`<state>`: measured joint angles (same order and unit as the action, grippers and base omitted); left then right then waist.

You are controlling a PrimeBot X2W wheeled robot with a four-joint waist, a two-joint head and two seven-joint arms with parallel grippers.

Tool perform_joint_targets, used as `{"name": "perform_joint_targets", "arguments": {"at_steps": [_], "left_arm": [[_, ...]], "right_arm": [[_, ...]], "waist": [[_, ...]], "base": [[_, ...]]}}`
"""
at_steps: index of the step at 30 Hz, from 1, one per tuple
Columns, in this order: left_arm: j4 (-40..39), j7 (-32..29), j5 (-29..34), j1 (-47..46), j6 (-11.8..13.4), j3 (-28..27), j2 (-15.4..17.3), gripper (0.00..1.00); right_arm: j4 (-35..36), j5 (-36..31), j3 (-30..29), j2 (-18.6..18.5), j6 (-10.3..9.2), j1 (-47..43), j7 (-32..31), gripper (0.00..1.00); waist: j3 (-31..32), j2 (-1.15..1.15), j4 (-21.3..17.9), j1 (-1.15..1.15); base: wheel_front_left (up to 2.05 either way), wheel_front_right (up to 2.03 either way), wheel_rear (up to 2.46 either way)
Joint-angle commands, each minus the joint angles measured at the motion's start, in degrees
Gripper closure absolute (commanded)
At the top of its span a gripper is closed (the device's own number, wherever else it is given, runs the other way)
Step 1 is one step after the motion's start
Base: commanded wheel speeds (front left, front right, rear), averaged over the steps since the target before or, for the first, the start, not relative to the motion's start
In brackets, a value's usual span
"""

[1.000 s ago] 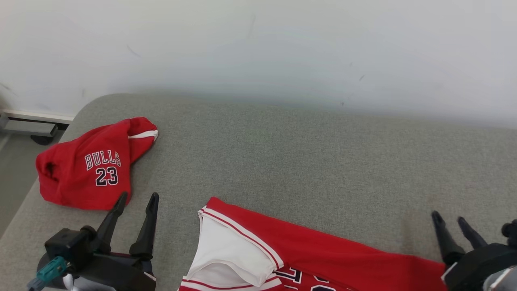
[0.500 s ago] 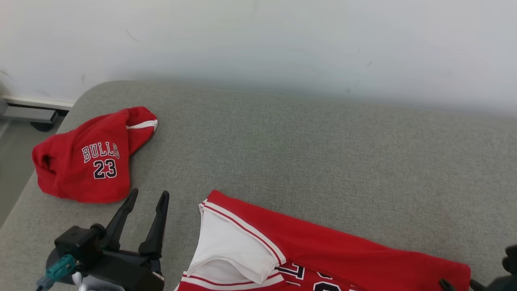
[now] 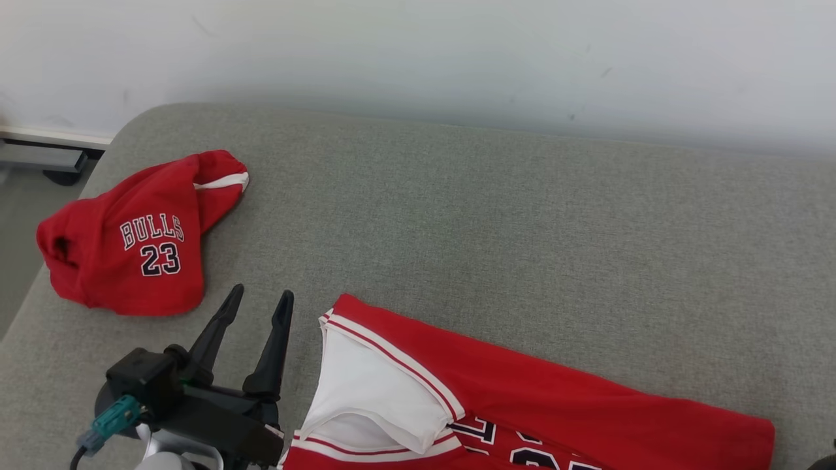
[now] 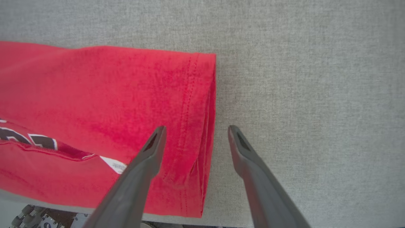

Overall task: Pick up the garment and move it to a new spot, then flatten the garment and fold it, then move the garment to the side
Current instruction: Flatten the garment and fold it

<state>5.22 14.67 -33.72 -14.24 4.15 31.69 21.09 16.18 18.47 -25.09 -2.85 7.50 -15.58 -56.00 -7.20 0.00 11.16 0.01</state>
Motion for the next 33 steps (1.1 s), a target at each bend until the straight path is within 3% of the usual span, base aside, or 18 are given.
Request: {"name": "perform_joint_targets", "arguments": {"at_steps": [1, 30, 31, 33], "left_arm": [[0.5, 0.3, 0.3, -0.5, -0.3, 0.0, 0.0, 0.0], [2.4, 0.5, 0.5, -1.3, -2.3, -0.2, -2.1, 0.0], [2.4, 0.5, 0.5, -1.4, -2.3, -0.2, -2.1, 0.0], [2.4, 0.6, 0.6, -1.4, -2.4, -0.2, -2.2, 0.0]], "right_arm": [[-1.3, -0.1, 0.1, -0.1, -0.02, 0.4, -0.1, 0.0], [-10.9, -2.0, 3.0, 0.1, -0.01, 3.8, 1.1, 0.02], [-11.1, -1.8, 3.3, 0.2, -0.01, 3.8, 1.1, 0.4], [-11.5, -1.4, 4.0, 0.3, -0.01, 3.9, 1.3, 0.75]], "waist": [[-0.3, 0.0, 0.6, -0.01], [-1.5, 0.0, 1.5, -0.01], [-1.5, 0.0, 1.5, -0.01], [-1.4, 0.0, 1.6, -0.01]], "base": [[0.0, 0.0, 0.0], [0.0, 0.0, 0.0], [0.0, 0.0, 0.0], [0.0, 0.0, 0.0]]}}
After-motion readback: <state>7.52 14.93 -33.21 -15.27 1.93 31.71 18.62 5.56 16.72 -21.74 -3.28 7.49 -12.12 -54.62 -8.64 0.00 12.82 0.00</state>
